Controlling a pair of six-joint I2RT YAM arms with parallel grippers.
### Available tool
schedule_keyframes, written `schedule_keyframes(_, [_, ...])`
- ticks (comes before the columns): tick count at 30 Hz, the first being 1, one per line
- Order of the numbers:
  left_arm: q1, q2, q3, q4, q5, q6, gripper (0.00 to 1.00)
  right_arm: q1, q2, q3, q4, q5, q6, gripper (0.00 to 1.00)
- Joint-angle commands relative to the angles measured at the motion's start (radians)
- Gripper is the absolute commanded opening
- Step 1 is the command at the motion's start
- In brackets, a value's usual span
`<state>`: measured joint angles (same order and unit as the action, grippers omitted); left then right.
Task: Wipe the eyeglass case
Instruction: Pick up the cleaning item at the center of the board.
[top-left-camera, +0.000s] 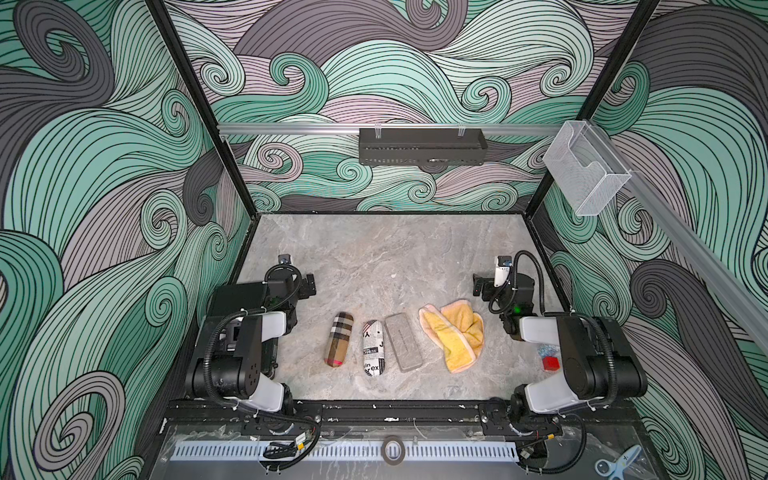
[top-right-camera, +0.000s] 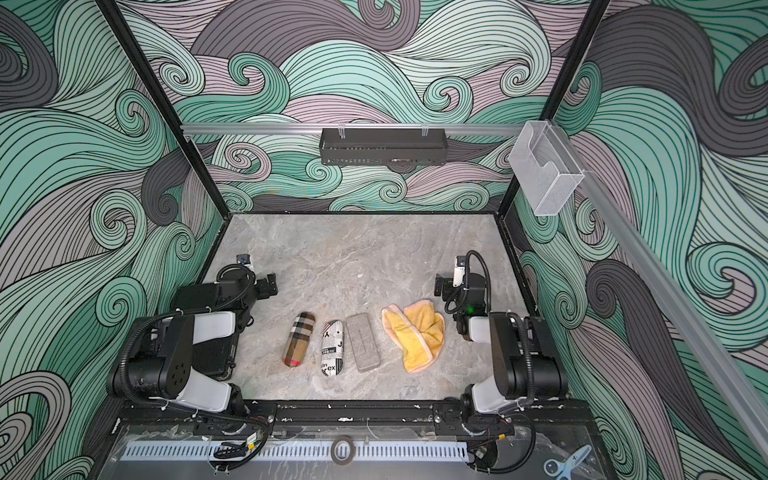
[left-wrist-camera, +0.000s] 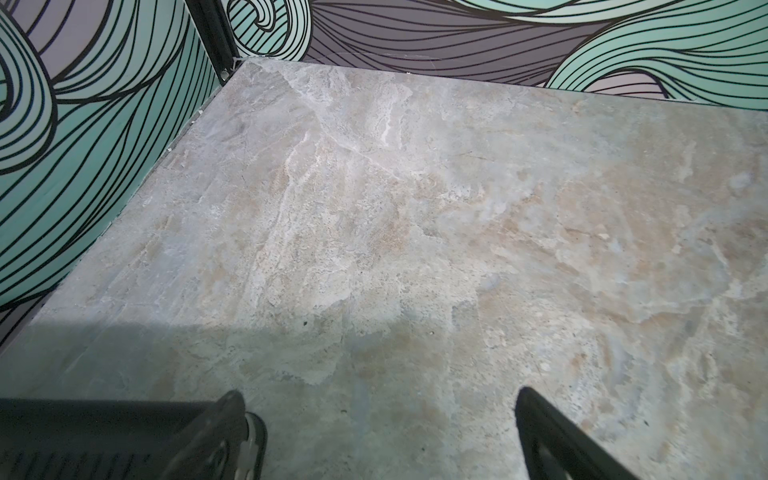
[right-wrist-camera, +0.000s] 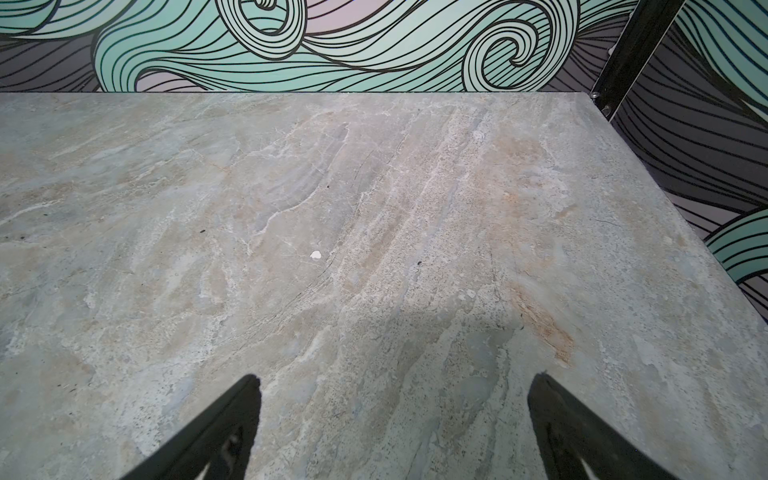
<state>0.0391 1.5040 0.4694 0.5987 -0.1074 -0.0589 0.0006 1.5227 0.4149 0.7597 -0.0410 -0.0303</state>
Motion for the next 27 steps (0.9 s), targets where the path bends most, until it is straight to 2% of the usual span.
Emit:
schedule_keyframes(1, [0.008,0.01,0.029,0.018,-0.001,0.008,0.99,0.003,-0.001,0.012,0.026,0.015,-0.006,1.0])
schedule_keyframes(23, [0.009,0.005,0.022,0.024,0.005,0.01,0.99,0.0,-0.005,0.004,0.035,0.017,-0.003,1.0])
schedule_keyframes(27, [0.007,-0.025,0.008,0.026,0.048,0.031,0.99,-0.007,-0.031,-0.003,0.03,0.093,0.031,1.0])
